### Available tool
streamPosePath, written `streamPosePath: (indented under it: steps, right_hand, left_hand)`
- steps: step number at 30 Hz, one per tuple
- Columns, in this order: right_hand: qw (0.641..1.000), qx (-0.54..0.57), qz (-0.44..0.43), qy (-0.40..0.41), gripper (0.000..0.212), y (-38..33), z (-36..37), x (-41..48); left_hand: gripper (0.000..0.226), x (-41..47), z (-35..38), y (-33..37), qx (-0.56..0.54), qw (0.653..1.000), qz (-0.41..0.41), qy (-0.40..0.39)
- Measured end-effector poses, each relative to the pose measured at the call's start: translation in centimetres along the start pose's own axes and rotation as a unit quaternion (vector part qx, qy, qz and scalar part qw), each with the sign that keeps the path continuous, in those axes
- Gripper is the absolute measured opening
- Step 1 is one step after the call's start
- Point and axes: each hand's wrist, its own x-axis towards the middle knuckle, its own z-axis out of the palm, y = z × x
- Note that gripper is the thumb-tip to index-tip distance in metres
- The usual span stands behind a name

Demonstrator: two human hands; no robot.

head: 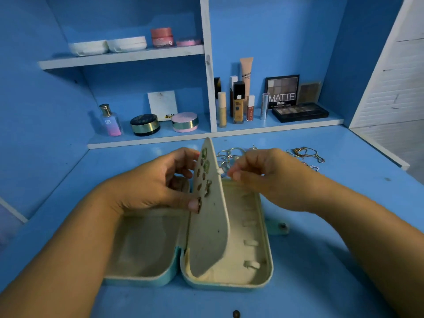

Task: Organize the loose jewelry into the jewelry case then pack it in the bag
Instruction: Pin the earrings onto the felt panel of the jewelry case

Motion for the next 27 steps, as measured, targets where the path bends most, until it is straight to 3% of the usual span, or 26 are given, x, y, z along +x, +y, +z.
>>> streamPosePath:
  steps: [3, 8, 11, 14, 19, 23, 27]
  right_hand:
    - [0.984, -0.171, 0.017, -0.051, 0.005, 0.8, -1.6, -0.4]
    - [0.971, -0.185, 0.094, -0.117, 0.023, 0.6, -0.8, -1.1]
    - [0.983, -0.145, 0.095, -0.059, 0.015, 0.7, 0.3, -0.7]
    - [0.986, -0.162, 0.042, -0.015, 0.009, 1.2, 0.7, -0.1]
    - [0.954, -0.273, -0.053, -0.116, 0.010, 1.0, -1.6, -1.3]
    - [0.933, -0.318, -0.029, -0.164, 0.024, -0.7, -1.7, -3.0]
    - [0.902, -0.393, 0.007, -0.180, 0.021, -2.9, -0.6, -3.1]
  left_hand:
    - [0.071, 0.2, -0.1, -0.4, -0.014, 1.000, 0.009, 0.004]
    - [0.068, 0.3, -0.4, -0.4, -0.018, 1.000, 0.009, 0.011]
    - [0.065, 0.2, -0.5, -0.1, -0.013, 1.000, 0.008, 0.023]
    - [0.077, 0.2, -0.9, -0.3, -0.004, 0.999, 0.004, 0.049]
    - [0.077, 0.2, -0.9, -0.6, -0.011, 0.999, 0.004, 0.053]
    - [0.074, 0.3, -0.9, -0.8, 0.001, 0.998, 0.004, 0.058]
    - [0.068, 0.4, -1.0, -1.2, 0.007, 0.998, 0.005, 0.065]
